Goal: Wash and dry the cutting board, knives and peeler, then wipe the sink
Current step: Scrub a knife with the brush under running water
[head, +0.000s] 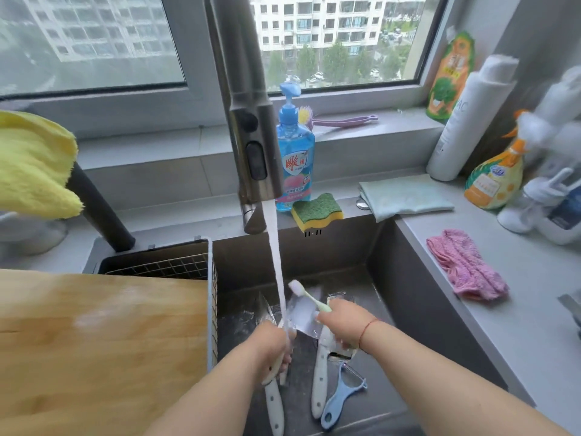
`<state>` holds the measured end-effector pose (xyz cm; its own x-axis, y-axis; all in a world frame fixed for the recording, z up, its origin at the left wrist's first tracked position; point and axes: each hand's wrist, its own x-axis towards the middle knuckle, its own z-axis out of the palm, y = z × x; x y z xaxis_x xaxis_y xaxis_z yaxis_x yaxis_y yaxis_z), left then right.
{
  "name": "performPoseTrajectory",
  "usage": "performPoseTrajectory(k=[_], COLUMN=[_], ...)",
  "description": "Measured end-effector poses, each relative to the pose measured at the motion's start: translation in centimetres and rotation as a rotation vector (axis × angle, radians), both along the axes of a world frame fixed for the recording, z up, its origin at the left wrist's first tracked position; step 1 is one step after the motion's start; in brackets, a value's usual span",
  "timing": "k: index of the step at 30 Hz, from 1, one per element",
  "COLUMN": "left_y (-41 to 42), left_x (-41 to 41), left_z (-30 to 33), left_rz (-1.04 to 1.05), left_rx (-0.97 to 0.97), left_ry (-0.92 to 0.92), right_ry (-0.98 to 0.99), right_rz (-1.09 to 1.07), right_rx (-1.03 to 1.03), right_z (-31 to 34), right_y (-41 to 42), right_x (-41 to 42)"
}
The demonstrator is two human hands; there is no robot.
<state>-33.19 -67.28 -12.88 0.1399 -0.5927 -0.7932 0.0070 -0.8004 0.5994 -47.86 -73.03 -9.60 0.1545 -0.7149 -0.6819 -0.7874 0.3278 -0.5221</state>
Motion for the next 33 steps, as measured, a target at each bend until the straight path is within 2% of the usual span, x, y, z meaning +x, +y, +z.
performPoseTrajectory(k=[2,5,8,12,16,17,21,25,27,30,33], left_y=[0.8,1.7,2.3,2.9,3.1,3.2,3.5,3.4,3.3,3.2,3.2], left_x=[0.3,0.9,1.9,3.3,4.3,4.4,4.4,4.2,4.2,4.0,4.2], left_z=[1.7,3.9,5.8,7.6,8.7,9.1,10.0,10.2,10.1,10.0,9.9], left_rz=[-0.07,-0.148,-0.2,-0.202,-0.206,-0.202,-0.168,-0.153,-0.145,-0.142,-0.145], left_rx=[-0.056,-0.13,-0.17,-0.203,-0.227,-0.231,-0.254,-0.266,-0.271,-0.273,-0.283], left_ry=[-0.062,-0.119,-0.181,-0.197,-0.227,-0.22,-0.175,-0.17,-0.17,-0.164,-0.16], right_ry=[0.171,0.222,0.183,0.257,-0.012,-0.025,0.126,-0.091,-0.051,0.119,-0.006], right_rz=[0.271,0.419,0.442,0.386,0.484,0.488,0.427,0.449,0.414,0.326,0.411], right_rx=[-0.198,-0.334,-0.366,-0.496,-0.435,-0.44,-0.542,-0.432,-0.486,-0.565,-0.488], right_z=[0.5,0.8,1.3,3.4,5.3,5.6,6.0,6.9,6.8,6.9,7.5], right_y=[0.9,2.5,3.9,3.4,5.6,5.6,3.2,5.6,5.0,3.0,4.9], right_x=[-0.5,-0.8,-1.4,-2.9,-1.9,-1.7,-2.4,-1.9,-2.1,-3.0,-2.5])
